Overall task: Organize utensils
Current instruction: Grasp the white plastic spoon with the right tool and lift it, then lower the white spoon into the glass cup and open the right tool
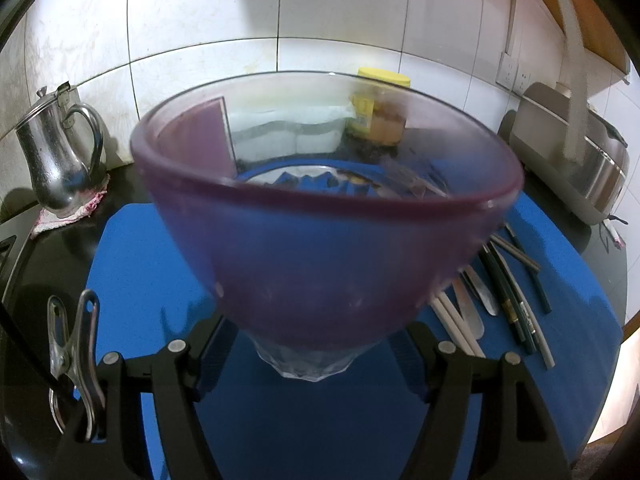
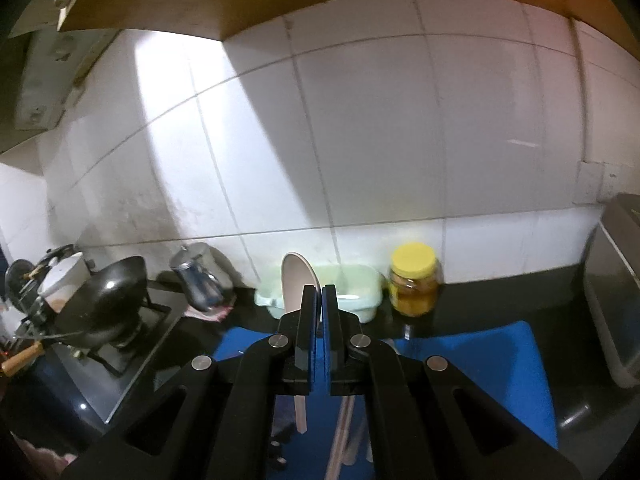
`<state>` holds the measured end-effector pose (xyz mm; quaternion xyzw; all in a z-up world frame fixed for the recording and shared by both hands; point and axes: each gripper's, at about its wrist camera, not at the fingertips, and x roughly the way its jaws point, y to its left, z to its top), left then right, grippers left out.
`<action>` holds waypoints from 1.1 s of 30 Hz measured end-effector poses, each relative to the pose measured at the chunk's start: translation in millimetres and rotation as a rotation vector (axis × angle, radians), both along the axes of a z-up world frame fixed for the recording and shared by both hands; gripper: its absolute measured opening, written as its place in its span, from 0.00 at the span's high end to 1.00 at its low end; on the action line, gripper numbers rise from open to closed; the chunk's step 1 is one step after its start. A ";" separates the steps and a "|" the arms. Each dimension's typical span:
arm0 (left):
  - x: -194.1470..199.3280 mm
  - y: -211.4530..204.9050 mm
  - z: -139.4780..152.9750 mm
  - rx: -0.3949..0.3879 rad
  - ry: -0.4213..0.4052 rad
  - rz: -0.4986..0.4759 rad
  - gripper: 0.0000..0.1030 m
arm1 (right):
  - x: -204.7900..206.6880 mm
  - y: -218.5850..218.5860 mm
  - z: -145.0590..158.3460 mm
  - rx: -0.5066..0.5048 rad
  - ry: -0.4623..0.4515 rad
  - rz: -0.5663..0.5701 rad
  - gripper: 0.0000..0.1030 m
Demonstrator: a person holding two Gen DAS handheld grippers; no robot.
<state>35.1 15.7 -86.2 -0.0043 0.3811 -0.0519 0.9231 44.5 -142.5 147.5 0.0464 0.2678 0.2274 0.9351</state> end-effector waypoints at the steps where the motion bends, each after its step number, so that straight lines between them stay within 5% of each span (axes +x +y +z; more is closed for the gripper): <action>1: 0.3 0.4 0.1 0.000 0.000 0.000 0.27 | 1.1 4.6 1.2 0.004 0.000 0.013 0.96; 11: 0.0 0.2 0.2 0.002 0.001 0.000 0.27 | 10.0 39.1 -4.2 0.043 0.018 0.094 0.96; 33: -0.3 -0.3 0.4 -0.003 0.003 -0.001 0.27 | 20.2 79.0 -66.6 -0.086 0.168 0.206 0.96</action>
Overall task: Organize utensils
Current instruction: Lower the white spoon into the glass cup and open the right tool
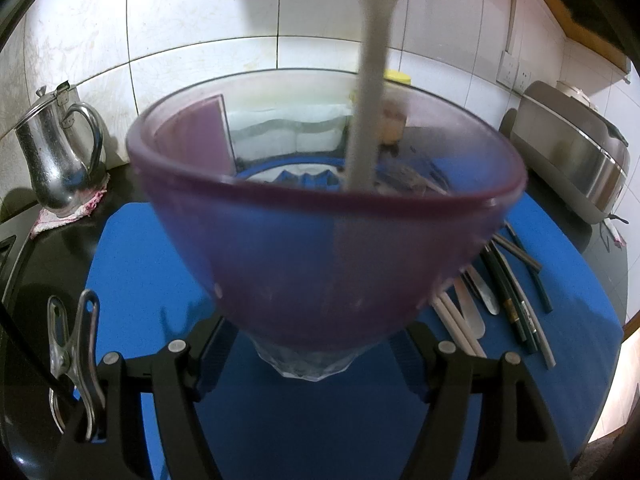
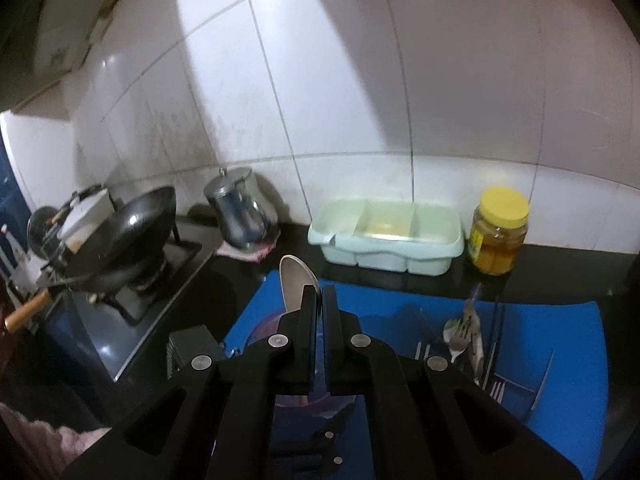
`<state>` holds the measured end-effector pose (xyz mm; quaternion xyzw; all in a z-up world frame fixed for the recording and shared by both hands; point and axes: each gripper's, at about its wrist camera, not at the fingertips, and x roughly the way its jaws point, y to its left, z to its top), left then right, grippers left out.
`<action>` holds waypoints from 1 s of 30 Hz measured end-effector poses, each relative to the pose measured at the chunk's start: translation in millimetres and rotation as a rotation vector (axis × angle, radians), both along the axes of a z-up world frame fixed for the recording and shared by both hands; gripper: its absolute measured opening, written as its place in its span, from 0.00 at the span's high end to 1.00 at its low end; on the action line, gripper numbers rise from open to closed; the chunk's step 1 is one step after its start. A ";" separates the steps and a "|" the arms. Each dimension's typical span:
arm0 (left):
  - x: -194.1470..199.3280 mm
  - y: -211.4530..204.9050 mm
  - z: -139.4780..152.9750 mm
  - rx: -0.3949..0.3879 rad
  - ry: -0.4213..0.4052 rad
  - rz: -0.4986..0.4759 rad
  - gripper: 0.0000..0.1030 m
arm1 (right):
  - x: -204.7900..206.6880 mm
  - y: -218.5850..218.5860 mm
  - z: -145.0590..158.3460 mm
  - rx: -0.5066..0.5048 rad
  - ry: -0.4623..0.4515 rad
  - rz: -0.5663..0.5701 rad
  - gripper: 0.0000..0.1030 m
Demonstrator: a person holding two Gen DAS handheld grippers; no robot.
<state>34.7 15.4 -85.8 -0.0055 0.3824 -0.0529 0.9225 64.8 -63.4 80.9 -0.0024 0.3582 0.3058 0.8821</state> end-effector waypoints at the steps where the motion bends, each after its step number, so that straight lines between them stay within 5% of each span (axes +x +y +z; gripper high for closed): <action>1: 0.4 0.4 0.1 0.000 0.000 0.000 0.27 | 0.9 2.1 -2.6 -0.008 0.006 0.004 0.96; 11: -1.4 -1.6 0.2 -0.003 0.001 -0.001 0.27 | 11.2 12.4 -26.3 -0.068 0.063 0.014 0.95; 15: -1.0 -1.2 0.3 -0.004 0.002 -0.001 0.27 | 10.2 8.2 -23.2 -0.026 0.067 0.022 0.70; 30: -0.9 -1.1 0.5 -0.004 0.002 -0.001 0.27 | 3.2 -47.3 -16.7 -0.010 0.028 -0.114 0.67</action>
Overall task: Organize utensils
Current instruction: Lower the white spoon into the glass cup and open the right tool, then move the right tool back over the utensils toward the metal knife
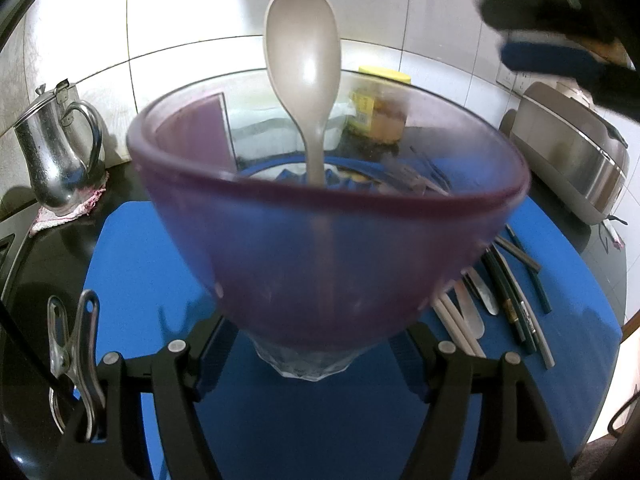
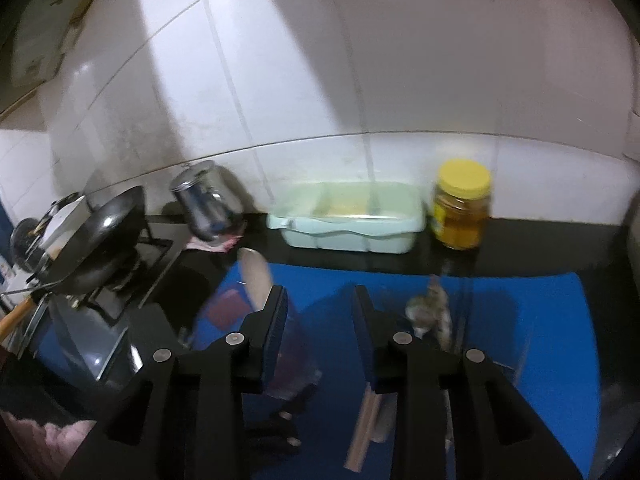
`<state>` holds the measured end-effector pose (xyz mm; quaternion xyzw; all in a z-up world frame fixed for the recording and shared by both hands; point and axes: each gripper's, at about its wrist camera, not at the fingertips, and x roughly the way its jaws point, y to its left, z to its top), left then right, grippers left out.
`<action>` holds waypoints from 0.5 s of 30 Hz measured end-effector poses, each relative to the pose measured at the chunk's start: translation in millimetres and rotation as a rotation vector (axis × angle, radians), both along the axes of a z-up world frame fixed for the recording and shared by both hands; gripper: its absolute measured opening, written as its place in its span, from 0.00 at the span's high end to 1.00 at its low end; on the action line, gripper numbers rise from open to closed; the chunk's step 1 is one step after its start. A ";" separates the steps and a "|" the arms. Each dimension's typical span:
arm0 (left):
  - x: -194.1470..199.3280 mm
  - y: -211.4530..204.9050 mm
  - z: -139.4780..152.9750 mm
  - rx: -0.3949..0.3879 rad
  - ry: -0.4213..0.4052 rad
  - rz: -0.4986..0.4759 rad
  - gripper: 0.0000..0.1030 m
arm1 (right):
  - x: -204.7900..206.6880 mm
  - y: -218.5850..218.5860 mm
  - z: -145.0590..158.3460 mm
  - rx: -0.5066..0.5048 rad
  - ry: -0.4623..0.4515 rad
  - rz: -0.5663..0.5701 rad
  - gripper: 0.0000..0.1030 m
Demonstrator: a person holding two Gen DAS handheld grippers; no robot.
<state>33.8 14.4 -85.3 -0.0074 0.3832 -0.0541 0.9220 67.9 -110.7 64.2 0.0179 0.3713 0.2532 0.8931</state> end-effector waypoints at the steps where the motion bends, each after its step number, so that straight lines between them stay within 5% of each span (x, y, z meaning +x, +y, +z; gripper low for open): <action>1: 0.5 0.6 0.0 0.000 0.000 0.000 0.27 | 0.4 -8.3 -2.4 -0.003 0.005 -0.021 0.67; 15: 0.9 1.0 0.3 -0.001 0.000 0.000 0.27 | 12.9 -103.2 -51.5 -0.047 0.141 -0.305 0.67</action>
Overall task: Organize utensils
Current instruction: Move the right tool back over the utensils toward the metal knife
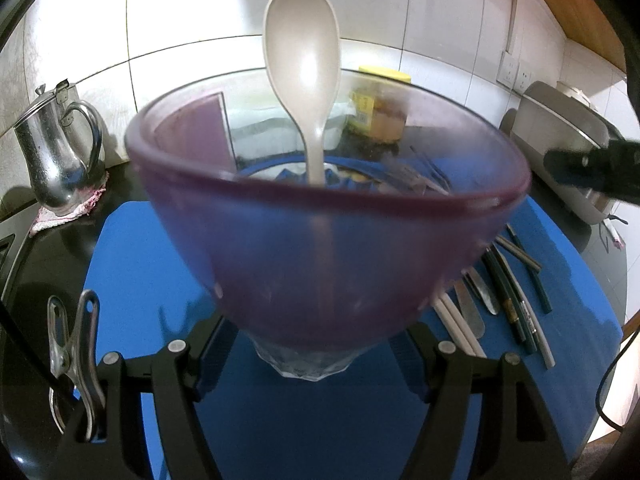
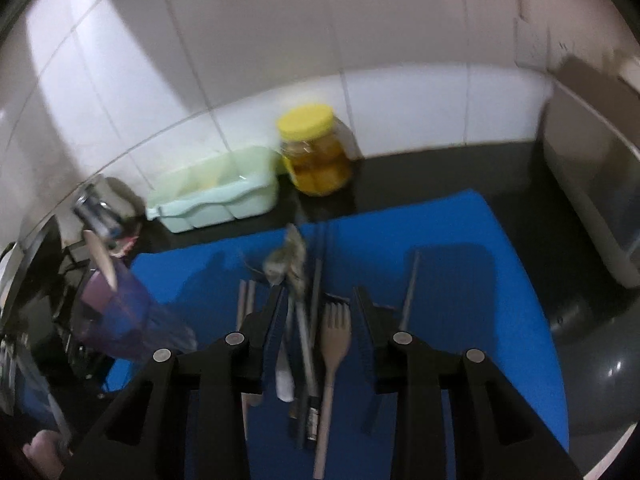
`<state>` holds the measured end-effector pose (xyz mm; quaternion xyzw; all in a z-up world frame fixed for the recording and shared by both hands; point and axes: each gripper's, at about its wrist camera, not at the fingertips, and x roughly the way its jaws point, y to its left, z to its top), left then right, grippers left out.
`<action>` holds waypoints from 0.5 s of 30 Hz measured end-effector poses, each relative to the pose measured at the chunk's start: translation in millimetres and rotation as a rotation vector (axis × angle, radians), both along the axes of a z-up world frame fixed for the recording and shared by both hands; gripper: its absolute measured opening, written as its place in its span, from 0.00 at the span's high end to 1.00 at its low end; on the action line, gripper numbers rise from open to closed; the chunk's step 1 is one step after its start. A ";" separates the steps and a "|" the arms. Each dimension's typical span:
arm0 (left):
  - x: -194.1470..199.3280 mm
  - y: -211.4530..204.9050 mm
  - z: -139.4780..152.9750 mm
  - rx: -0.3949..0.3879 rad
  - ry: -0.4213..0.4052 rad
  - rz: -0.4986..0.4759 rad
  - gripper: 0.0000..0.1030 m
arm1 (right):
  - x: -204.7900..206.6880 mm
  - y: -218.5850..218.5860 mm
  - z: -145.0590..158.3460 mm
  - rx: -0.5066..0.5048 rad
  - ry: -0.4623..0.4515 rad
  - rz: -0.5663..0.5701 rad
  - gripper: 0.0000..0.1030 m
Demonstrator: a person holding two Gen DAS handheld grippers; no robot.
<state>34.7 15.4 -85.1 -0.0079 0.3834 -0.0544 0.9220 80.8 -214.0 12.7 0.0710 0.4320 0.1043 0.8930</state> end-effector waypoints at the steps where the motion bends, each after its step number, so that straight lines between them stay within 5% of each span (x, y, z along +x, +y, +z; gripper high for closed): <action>1: -0.5 -0.5 0.0 0.000 0.000 0.000 0.27 | 1.6 -2.5 -4.4 0.002 0.019 -0.006 0.67; 9: 0.2 0.1 0.1 -0.001 0.000 0.000 0.27 | 13.7 15.7 -23.3 -0.033 0.088 0.089 0.67; 15: 0.4 0.2 0.2 -0.001 0.001 0.000 0.27 | 27.5 47.2 -39.3 -0.152 0.119 0.193 0.67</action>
